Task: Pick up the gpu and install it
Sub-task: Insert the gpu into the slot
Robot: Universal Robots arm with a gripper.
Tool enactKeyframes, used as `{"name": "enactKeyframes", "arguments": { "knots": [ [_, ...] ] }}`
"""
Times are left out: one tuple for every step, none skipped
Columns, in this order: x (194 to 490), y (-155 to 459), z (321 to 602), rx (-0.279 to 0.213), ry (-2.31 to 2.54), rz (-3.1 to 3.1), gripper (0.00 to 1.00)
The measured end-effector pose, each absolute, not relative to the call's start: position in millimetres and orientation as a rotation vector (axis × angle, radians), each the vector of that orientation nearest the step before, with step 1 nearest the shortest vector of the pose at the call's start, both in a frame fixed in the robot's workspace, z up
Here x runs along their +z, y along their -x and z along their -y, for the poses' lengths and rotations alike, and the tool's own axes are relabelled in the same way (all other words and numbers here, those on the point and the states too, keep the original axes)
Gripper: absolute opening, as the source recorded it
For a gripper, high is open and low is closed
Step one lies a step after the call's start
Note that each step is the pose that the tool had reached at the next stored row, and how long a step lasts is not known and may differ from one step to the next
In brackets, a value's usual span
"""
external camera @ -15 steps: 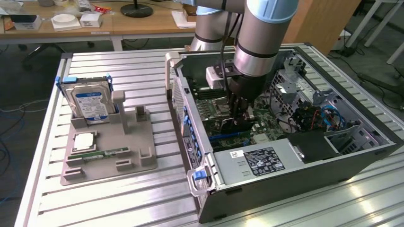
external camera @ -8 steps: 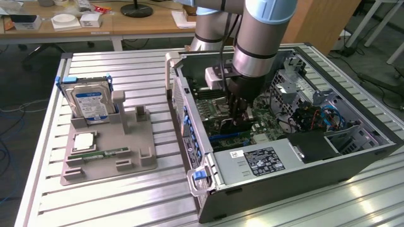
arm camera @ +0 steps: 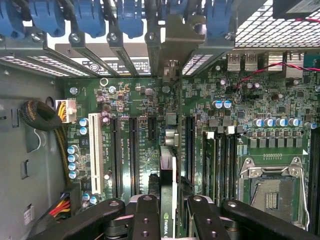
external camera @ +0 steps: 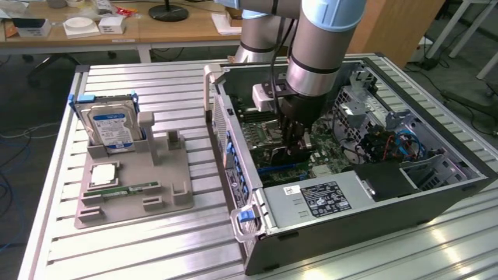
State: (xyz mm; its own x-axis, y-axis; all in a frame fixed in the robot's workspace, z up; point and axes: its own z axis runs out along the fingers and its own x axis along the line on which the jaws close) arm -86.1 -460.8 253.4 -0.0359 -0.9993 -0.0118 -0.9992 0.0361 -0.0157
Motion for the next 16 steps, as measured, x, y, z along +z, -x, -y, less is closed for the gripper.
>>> {"name": "enactKeyframes", "arguments": {
  "knots": [
    [253.4, 86.1, 460.8, -0.005, 2.168, -2.247, 0.26],
    [253.4, 86.1, 460.8, -0.005, 2.168, -2.247, 0.26],
    [253.2, 86.0, 460.6, -0.005, 2.167, -2.247, 0.26],
    [253.2, 86.0, 460.4, -0.005, 2.167, -2.247, 0.26],
    [253.2, 86.1, 460.3, -0.005, 2.168, -2.247, 0.26],
    [253.1, 86.0, 460.1, -0.005, 2.168, -2.247, 0.26],
    [253.2, 86.1, 460.1, -0.004, 2.168, -2.246, 0.26],
    [253.1, 86.1, 460.1, -0.004, 2.169, -2.245, 0.26],
    [253.0, 86.1, 460.1, -0.004, 2.17, -2.244, 0.26],
    [252.9, 86.1, 460.1, -0.003, 2.171, -2.243, 0.26],
    [252.6, 86.0, 459.9, -0.003, 2.173, -2.24, 0.26],
    [252.4, 86.0, 459.7, -0.003, 2.176, -2.237, 0.26],
    [252.2, 86.0, 459.7, -0.003, 2.178, -2.236, 0.26],
    [252.1, 86.0, 459.7, -0.003, 2.178, -2.236, 0.26],
    [251.9, 86.1, 459.7, -0.003, 2.178, -2.236, 0.26],
    [251.5, 86.1, 459.6, -0.002, 2.178, -2.235, 0.26]
  ]
}}
